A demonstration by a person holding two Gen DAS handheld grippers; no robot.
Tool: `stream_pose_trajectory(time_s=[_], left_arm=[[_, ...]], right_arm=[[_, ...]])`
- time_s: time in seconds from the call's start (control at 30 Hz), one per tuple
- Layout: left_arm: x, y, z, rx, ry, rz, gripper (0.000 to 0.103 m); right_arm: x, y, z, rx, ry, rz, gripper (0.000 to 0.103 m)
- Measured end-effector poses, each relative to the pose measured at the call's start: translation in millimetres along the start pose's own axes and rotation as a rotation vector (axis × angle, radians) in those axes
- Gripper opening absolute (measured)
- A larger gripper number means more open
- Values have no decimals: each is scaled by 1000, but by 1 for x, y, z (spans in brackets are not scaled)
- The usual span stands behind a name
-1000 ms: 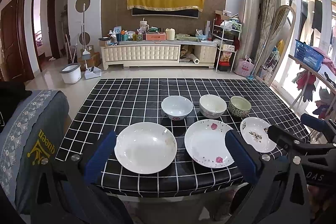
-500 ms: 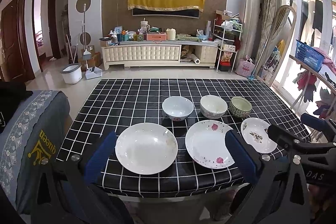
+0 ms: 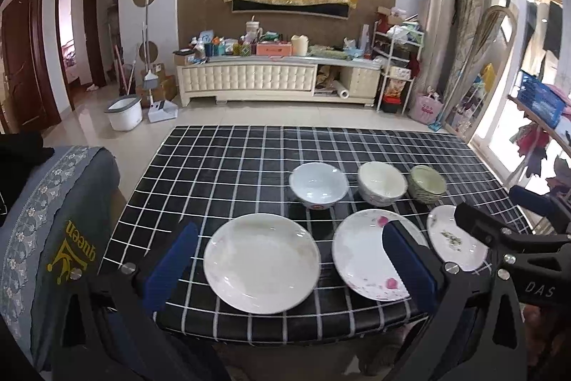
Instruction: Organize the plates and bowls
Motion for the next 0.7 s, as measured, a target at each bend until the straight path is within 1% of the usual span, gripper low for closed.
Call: stream_pose_trajectory(time_s=[0.17,0.33,0.4,0.47,0.5,0.53,0.6,0.67,0.7], left_arm=[[-39,25,-7,27,61,-38,103],[-90,59,5,90,167,-75,102],[-107,68,13,107,209,-83,102],[-125,73,25,112,256,-89,102],[-132,75,29,111,272,-90,102],[-138,76,34,108,287,-92,99],[-154,77,45,99,323,-101,77],[-171,77,58,95,384,-90,71],[-176,76,62,95,402,-79,68]], right_arm=[[-53,18,-7,42,75,-70,103],[-106,32,3,66,167,-112,102],[-124,34,11,66,206,-117,96],[-142,35,22,61,261,-127,87],[-150,35,27,55,288,-132,85],[-158,35,32,50,315,-133,84],[-172,35,39,53,349,-135,81],[-184,33,47,57,377,-132,76],[-189,34,49,59,389,-132,74]])
Point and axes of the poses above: each gripper's, at about its wrist camera, not at the fingertips, and x roughly against the way its jaws point, y to its left, z to its underside, the point moved 7 cm from there along -x, roughly the way its jaws point, and after that the axes turned 13 degrees about -z, right-handed, at the moved point
